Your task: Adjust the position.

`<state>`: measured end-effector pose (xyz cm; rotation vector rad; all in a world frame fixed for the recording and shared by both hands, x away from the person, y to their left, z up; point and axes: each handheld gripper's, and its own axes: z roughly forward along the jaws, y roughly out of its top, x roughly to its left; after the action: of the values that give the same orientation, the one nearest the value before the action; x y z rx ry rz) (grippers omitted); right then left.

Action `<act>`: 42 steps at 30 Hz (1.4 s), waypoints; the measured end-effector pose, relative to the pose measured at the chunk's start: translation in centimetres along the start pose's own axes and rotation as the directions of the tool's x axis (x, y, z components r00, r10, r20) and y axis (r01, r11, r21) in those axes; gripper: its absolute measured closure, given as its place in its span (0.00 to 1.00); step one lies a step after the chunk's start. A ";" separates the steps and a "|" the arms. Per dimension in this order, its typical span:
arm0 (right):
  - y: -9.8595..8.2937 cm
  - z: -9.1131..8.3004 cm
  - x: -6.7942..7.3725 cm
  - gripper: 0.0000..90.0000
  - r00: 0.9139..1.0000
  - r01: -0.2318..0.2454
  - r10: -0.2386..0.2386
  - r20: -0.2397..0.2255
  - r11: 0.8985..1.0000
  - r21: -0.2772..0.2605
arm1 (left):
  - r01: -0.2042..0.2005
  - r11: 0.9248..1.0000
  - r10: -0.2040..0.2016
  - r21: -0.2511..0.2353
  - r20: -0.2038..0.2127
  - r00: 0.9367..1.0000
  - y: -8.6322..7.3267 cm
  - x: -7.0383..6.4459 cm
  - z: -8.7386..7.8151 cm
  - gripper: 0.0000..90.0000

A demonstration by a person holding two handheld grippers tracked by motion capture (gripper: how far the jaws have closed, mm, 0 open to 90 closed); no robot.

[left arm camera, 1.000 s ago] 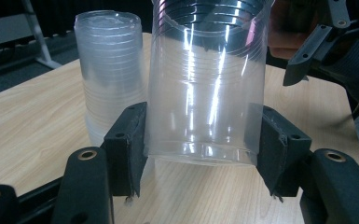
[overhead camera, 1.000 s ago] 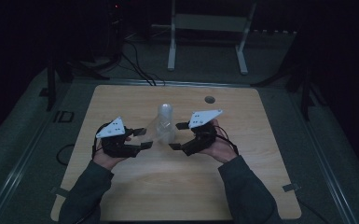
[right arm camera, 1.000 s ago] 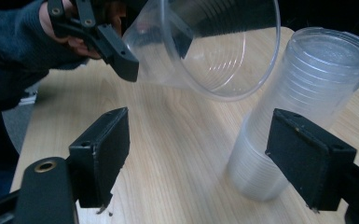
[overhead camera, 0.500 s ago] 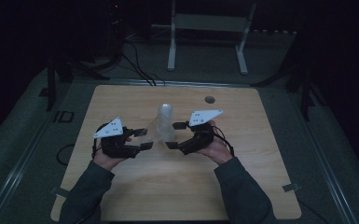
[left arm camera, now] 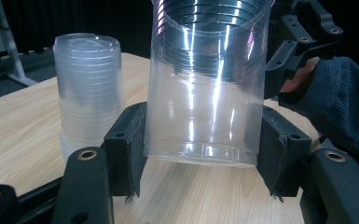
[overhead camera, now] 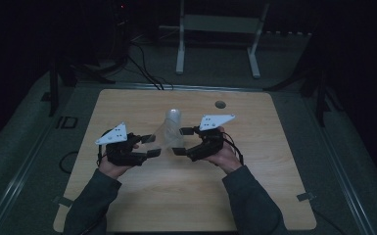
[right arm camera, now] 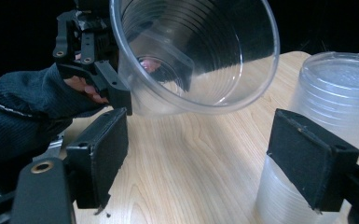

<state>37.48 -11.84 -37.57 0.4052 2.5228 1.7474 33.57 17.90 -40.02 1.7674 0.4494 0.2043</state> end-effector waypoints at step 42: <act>0.3 1.2 -0.1 0.31 0.984 -0.107 0.081 -0.161 0.981 -0.163 | 0.014 0.999 -0.011 -0.036 0.070 0.997 -0.2 -0.3 1.0 0.45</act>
<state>37.89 -10.64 -37.77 0.4006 2.4618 2.0879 33.61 16.95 -40.37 1.7300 0.4040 0.1405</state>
